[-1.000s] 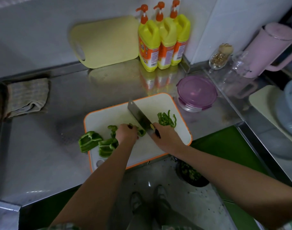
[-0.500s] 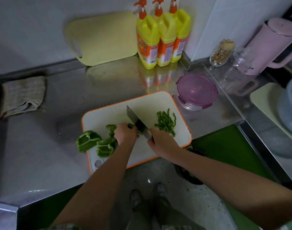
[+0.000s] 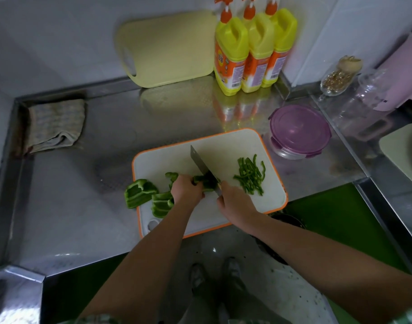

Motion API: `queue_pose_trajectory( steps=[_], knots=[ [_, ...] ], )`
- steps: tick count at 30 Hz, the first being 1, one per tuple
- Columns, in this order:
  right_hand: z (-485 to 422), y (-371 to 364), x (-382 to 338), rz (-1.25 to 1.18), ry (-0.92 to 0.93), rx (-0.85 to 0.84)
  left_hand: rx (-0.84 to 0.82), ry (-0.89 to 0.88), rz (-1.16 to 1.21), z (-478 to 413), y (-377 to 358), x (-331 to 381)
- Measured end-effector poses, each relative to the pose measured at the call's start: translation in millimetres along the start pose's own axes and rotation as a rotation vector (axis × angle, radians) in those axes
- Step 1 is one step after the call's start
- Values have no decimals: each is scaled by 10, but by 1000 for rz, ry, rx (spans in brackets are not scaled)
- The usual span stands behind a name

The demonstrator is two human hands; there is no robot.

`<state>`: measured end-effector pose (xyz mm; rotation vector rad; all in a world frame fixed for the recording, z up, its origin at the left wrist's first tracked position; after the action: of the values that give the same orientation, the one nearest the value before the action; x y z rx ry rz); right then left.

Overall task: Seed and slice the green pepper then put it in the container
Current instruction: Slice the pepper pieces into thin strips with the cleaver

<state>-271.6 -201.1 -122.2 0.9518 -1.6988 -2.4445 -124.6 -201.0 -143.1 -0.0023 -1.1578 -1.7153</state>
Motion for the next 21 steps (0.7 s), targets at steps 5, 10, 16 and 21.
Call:
queue_pose_trajectory(
  steps=[5, 10, 16, 21],
  knots=[
    [-129, -35, -12, -12, -29, 4, 67, -20, 3, 25, 188, -24],
    [-196, 214, -65, -85, 36, 149, 180, -26, 129, 26, 442, -81],
    [-111, 513, 254, -12, -88, 218, 170, 59, 216, -34, 455, -152],
    [-9, 245, 205, 51, -131, 84, 143, 116, 320, -20, 432, -288]
  ],
)
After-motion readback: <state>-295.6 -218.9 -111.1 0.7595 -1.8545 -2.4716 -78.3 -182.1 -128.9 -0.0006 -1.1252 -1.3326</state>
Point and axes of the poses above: each hand's wrist, its own z-axis away from the middle knuckle, its own y-axis out of the back of the hand, x = y × z, the point moved 10 cm from there along -z, towards the middle knuckle, and after that the axes turned 9 degrees about y, right-handed, at the moved point
